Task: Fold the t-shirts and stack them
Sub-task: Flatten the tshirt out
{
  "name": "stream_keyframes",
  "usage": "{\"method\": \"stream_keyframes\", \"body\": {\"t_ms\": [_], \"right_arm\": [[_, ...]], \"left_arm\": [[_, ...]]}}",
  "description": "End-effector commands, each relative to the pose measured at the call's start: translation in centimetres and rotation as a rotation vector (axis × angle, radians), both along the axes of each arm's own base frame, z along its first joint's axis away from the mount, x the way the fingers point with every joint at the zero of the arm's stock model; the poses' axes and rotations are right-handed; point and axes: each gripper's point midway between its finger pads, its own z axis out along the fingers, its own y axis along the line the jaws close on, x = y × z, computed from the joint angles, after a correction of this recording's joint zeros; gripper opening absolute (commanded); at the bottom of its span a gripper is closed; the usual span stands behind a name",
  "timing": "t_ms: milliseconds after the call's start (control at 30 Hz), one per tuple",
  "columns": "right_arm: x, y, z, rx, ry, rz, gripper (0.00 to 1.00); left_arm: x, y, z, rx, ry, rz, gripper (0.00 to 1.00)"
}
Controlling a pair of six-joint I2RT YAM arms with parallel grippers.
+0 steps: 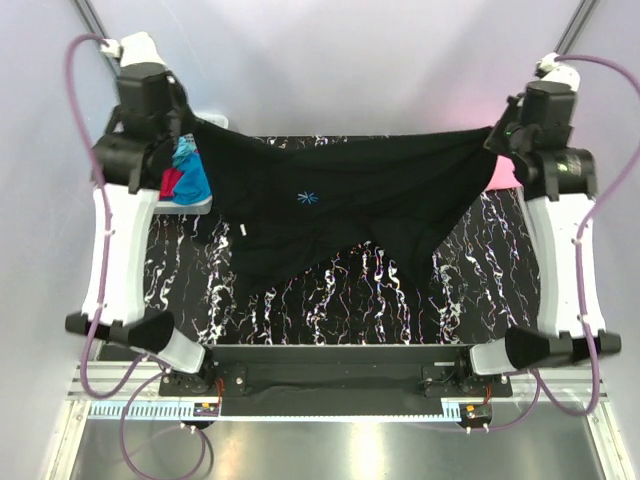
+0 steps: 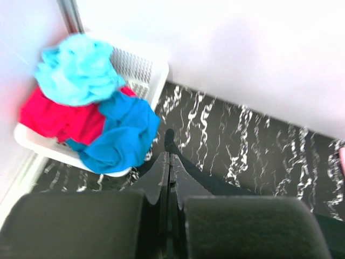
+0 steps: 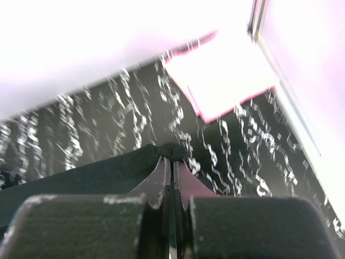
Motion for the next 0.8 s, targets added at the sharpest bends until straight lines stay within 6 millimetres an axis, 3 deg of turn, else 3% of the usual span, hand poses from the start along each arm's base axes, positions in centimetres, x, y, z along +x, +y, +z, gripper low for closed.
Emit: {"method": "stream_keyframes", "body": {"t_ms": [0, 100, 200, 300, 500, 600, 767], "right_arm": [[-4.6, -1.0, 8.3, -0.053, -0.221, -0.022, 0.0], [-7.0, -1.3, 11.3, -0.066, -0.302, -0.03, 0.0], [-8.9, -2.0, 13.1, -0.08, -0.352, -0.058, 0.0], [-10.7, -2.0, 14.2, -0.07, -0.394, -0.061, 0.0], [-15.1, -3.3, 16.1, -0.085, -0.478, -0.115, 0.0], [-16.8, -3.6, 16.3, -0.099, -0.502, -0.125, 0.0], [-18.9, -4.7, 16.3, -0.128, -0.522, -0.176, 0.0]], "left_arm": [[-5.9, 2.2, 9.1, 0.007, -0.25, 0.033, 0.0], [-10.2, 3.2, 12.7, -0.016, -0.362, 0.042, 0.0], [-13.8, 4.6, 14.8, -0.026, -0.432, 0.087, 0.0], [-17.5, 6.5, 15.7, -0.037, -0.487, 0.157, 0.0], [-24.3, 10.8, 15.9, -0.014, -0.545, 0.352, 0.0], [-25.9, 11.7, 16.1, 0.004, -0.559, 0.385, 0.0], [-26.8, 11.8, 17.1, 0.036, -0.582, 0.372, 0.0]]}}
